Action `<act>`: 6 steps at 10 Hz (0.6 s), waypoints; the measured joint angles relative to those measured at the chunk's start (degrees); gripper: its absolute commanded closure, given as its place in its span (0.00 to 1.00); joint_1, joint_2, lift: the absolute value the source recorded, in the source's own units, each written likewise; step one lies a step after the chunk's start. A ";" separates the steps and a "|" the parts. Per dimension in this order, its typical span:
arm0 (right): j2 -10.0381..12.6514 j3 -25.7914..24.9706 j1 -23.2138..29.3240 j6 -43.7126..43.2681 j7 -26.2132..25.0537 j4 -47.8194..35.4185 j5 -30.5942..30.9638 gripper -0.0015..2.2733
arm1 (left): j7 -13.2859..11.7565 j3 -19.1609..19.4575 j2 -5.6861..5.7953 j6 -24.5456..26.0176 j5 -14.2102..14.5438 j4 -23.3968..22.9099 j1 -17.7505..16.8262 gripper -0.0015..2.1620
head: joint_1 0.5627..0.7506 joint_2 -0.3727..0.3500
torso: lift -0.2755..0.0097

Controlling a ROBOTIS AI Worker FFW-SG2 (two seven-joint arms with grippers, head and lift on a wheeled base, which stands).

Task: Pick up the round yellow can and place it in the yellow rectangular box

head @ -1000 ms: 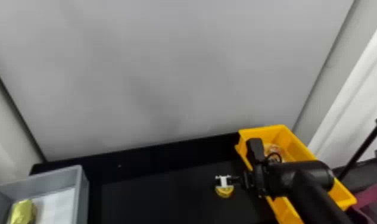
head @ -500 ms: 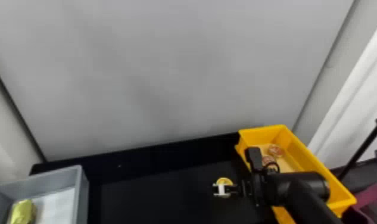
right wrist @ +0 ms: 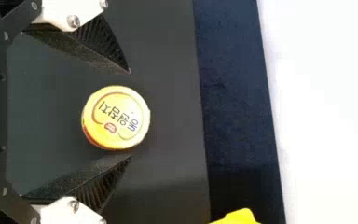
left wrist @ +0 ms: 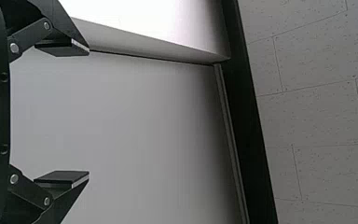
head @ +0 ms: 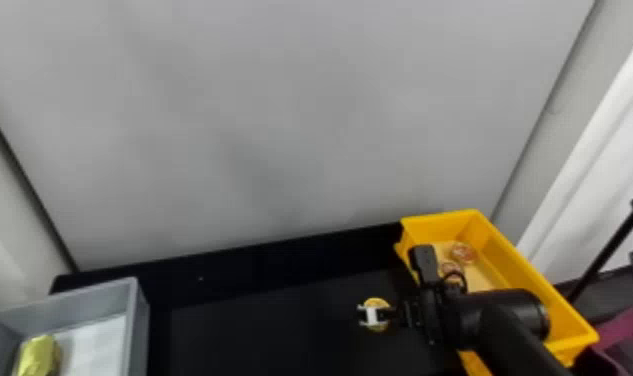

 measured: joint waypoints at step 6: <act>-0.50 -2.83 2.19 1.10 2.26 -2.99 0.57 0.30 | -0.04 0.06 0.04 0.20 0.28 -0.19 0.23 0.15 | 0.23 0.40 | 0.96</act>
